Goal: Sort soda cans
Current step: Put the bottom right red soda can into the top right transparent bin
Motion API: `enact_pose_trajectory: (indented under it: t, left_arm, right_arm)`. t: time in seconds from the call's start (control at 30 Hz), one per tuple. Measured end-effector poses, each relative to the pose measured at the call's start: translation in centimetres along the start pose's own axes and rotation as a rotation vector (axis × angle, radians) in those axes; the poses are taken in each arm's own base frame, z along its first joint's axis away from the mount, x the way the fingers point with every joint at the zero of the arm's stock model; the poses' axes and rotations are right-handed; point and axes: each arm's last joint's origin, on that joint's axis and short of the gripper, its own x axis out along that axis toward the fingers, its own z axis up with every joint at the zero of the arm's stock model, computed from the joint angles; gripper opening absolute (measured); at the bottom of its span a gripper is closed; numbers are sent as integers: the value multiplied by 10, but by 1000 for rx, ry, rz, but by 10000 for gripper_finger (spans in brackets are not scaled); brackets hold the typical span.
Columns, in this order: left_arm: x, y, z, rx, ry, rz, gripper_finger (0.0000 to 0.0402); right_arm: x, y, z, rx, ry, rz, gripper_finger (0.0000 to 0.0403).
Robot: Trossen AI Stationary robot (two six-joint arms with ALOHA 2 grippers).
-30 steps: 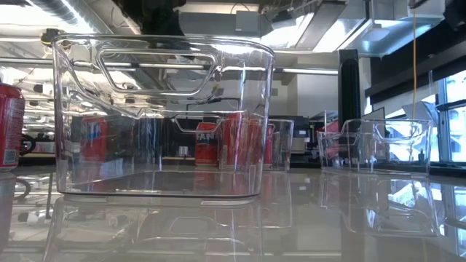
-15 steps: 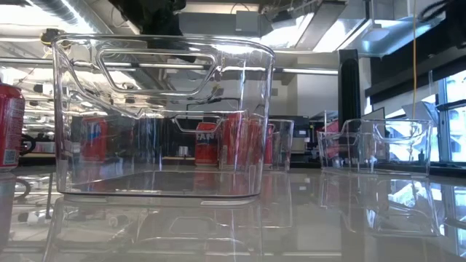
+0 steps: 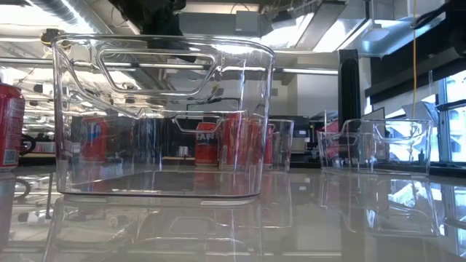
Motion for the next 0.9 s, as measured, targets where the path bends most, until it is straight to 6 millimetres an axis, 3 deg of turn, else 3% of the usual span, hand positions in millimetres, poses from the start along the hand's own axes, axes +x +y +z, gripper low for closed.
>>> enact_pose_trajectory:
  t: [0.47,0.9]
  left_arm:
    - [0,0,2,11,-24,-2,40]
    - [0,0,4,8,-43,-3,40]
  right_arm:
    - [34,17,6,8,84,-13,383]
    - [34,18,9,0,18,-10,289]
